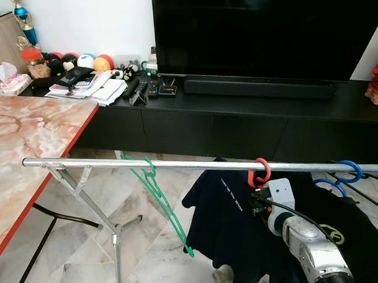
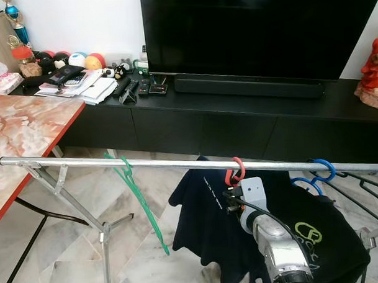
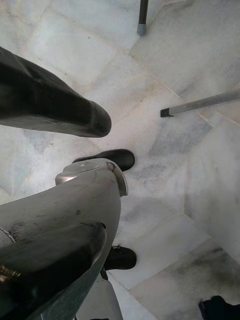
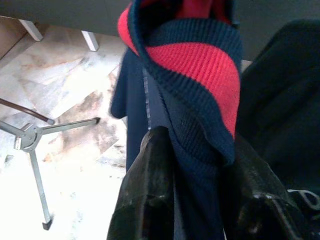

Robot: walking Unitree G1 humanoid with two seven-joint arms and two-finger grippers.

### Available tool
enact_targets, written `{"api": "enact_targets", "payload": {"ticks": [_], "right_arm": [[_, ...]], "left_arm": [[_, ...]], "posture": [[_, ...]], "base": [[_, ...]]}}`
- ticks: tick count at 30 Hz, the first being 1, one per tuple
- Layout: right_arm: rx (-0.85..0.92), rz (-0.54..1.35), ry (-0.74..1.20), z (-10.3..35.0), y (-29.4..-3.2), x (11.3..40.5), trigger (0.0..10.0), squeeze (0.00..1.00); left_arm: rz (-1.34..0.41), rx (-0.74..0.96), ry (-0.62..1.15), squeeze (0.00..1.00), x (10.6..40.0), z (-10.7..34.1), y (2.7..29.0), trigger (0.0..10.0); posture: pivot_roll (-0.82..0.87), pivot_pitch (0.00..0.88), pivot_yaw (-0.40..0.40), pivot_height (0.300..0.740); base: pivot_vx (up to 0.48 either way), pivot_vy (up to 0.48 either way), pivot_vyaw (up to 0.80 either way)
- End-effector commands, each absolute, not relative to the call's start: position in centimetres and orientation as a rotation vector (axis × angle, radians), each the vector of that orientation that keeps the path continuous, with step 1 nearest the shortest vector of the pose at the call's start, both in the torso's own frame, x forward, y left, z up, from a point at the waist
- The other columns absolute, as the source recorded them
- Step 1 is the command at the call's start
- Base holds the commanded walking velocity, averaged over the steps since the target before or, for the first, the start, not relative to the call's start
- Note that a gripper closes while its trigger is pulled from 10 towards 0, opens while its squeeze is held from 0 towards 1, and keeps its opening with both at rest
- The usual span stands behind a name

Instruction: Hang hanger

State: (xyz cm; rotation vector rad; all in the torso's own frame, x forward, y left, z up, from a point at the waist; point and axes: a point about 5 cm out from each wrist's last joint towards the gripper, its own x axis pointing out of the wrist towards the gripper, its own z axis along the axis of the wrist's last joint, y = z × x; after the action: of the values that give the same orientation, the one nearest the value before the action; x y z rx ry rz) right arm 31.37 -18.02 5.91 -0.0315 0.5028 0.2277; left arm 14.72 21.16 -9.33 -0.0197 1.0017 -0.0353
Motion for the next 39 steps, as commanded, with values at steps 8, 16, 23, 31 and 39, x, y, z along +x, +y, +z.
{"api": "enact_targets", "payload": {"ticks": [8, 16, 23, 31, 39], "right_arm": [[-0.011, 0.156, 0.475, 6.1, -17.6, 31.0, 0.0, 0.0], [0.132, -0.002, 0.313, 6.8, -17.9, 30.0, 0.0, 0.0], [0.162, -0.038, 0.202, 7.9, -17.7, 29.2, 0.0, 0.0], [0.129, -0.028, 0.188, 7.0, -18.4, 26.2, 0.0, 0.0], [0.139, -0.016, 0.268, 4.7, -18.1, 24.3, 6.5, 0.0]], "left_arm": [[-0.058, -0.003, 1.032, 0.0, 14.0, -9.6, 20.9, 10.0], [-0.072, 0.006, 1.034, 0.0, 14.0, -9.7, 20.8, 10.0], [-0.082, 0.008, 1.036, 0.0, 13.9, -9.7, 20.7, 10.0], [-0.079, 0.008, 1.033, 0.0, 13.6, -9.8, 20.8, 10.0], [-0.071, 0.025, 1.029, 0.0, 13.8, -9.6, 21.2, 10.0]], "posture": [[0.01, 0.039, -0.019, 0.74], [0.01, 0.019, -0.025, 0.74], [0.0, 0.004, -0.026, 0.74], [-0.01, 0.0, -0.024, 0.74], [-0.02, 0.0, -0.015, 0.74]], "base": [[0.0, 0.0, 0.0], [0.0, 0.0, 0.0], [0.0, 0.0, 0.0], [0.0, 0.0, 0.0], [0.0, 0.0, 0.0]]}}
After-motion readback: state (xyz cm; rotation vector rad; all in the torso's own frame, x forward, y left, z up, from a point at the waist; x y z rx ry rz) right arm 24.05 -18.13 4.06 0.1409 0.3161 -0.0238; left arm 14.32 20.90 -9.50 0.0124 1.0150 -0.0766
